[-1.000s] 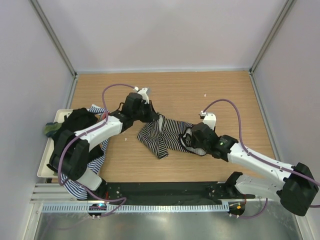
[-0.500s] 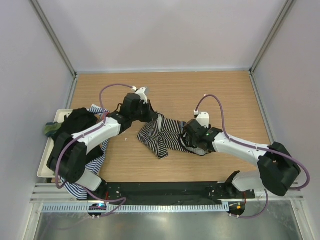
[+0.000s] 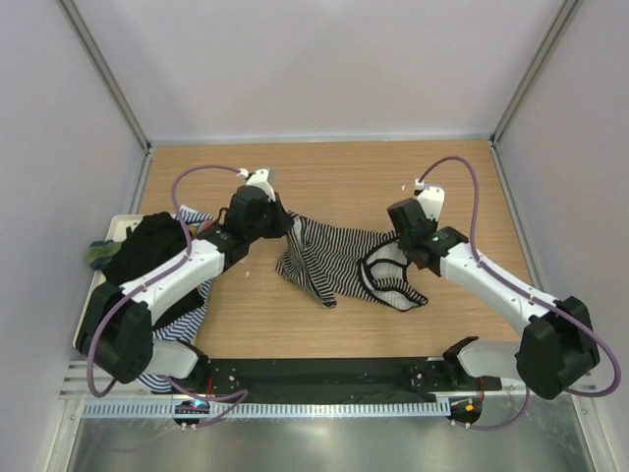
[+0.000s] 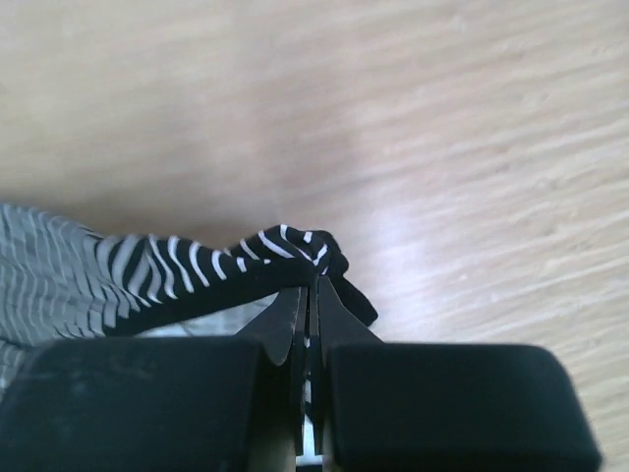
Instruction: Fold and stack the tank tops
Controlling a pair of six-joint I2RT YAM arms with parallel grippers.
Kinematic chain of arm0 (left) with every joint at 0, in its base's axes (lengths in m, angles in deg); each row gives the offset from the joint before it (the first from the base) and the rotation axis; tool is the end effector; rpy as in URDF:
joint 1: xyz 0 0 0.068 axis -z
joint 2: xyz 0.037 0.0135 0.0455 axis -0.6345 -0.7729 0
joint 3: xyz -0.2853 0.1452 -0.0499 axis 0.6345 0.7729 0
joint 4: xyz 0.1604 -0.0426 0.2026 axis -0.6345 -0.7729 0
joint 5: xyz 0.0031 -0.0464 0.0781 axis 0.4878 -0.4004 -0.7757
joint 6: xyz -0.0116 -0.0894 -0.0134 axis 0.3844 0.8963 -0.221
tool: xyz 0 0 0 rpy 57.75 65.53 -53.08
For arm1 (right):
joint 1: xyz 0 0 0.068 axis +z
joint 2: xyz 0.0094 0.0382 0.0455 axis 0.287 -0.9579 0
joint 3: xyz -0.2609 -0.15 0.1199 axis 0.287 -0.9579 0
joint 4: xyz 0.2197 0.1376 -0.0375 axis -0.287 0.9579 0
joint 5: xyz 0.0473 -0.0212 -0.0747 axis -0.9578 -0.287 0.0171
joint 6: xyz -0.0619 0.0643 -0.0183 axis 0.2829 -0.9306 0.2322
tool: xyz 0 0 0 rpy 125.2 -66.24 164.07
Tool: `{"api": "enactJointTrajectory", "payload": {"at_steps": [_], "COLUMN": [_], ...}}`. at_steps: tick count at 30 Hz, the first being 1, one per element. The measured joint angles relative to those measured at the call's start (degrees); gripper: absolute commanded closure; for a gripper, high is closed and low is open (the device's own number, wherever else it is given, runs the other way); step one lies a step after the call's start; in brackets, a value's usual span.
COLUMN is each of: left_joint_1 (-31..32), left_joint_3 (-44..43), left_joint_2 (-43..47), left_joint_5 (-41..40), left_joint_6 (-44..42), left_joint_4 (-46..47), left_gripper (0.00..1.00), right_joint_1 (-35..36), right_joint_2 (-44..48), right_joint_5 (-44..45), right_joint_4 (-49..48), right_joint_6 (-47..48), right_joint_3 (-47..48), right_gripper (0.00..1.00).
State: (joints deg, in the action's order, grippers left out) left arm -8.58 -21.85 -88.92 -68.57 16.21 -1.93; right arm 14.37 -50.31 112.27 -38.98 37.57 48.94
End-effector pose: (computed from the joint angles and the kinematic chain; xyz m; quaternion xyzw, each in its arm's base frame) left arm 0.2953 -0.1775 0.2875 -0.0085 0.8654 -0.2688 0.4229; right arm 0.2454 0.0921 0.2595 0.1010 0.9031 -0.0930 0.4069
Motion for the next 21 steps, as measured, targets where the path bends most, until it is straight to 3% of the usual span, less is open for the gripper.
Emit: {"api": "enactJointTrajectory", "payload": {"at_steps": [11,16,21], "left_joint_1": [-7.96,-9.94,-9.94], "left_joint_3": [-1.70,-3.69,-3.56], "left_joint_2": [9.20,14.91,25.29], "left_joint_5": [-5.31,-5.64,-3.52], "left_joint_6": [3.61,4.87,5.05], "left_joint_4": [-6.40,-9.38,-10.69], "left_gripper": [1.00,1.00,1.00], "right_joint_1": [-13.60,-14.78,-14.67], "right_joint_2": [0.44,0.66,9.84], "right_joint_5": [-10.75,-13.53,-16.46], "right_joint_4": [3.32,5.62,7.26], "right_joint_6": [4.83,6.10,6.95], "right_joint_3": [17.29,27.30,26.80], "right_gripper": [0.99,0.99,0.99]}}
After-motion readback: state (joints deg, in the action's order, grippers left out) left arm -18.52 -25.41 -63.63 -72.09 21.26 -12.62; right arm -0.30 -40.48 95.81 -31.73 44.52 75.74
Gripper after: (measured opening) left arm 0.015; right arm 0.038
